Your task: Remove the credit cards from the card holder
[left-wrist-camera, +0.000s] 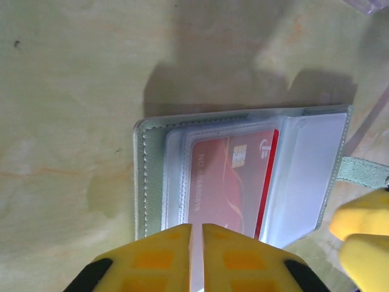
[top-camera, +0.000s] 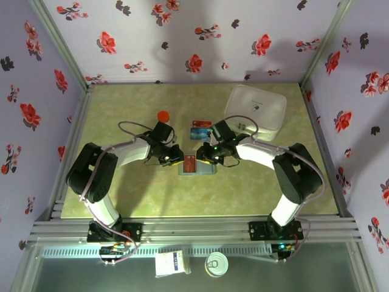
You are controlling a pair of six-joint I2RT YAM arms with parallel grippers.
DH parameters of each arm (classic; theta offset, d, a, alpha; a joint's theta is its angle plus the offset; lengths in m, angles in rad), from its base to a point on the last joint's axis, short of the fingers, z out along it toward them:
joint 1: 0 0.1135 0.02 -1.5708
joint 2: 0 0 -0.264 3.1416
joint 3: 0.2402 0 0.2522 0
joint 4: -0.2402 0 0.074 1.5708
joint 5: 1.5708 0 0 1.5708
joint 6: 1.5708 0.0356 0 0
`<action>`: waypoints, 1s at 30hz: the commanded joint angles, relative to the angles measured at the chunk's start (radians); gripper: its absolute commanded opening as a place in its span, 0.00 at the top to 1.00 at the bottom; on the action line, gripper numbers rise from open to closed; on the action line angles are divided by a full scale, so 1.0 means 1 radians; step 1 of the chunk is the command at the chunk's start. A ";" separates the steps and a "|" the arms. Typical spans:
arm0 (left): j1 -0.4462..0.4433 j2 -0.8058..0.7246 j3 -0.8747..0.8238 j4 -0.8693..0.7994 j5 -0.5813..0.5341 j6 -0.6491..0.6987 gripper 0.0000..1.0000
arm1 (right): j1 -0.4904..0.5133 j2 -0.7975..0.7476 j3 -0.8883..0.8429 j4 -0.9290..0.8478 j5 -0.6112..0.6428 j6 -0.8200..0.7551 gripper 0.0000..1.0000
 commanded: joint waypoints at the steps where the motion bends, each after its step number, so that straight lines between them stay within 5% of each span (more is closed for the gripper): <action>1: 0.008 0.031 -0.004 -0.002 0.006 0.027 0.90 | 0.012 0.045 0.033 0.034 -0.035 0.013 0.72; 30: 0.017 0.072 -0.011 -0.019 -0.003 0.040 0.99 | 0.025 0.156 0.052 0.101 -0.090 0.021 0.83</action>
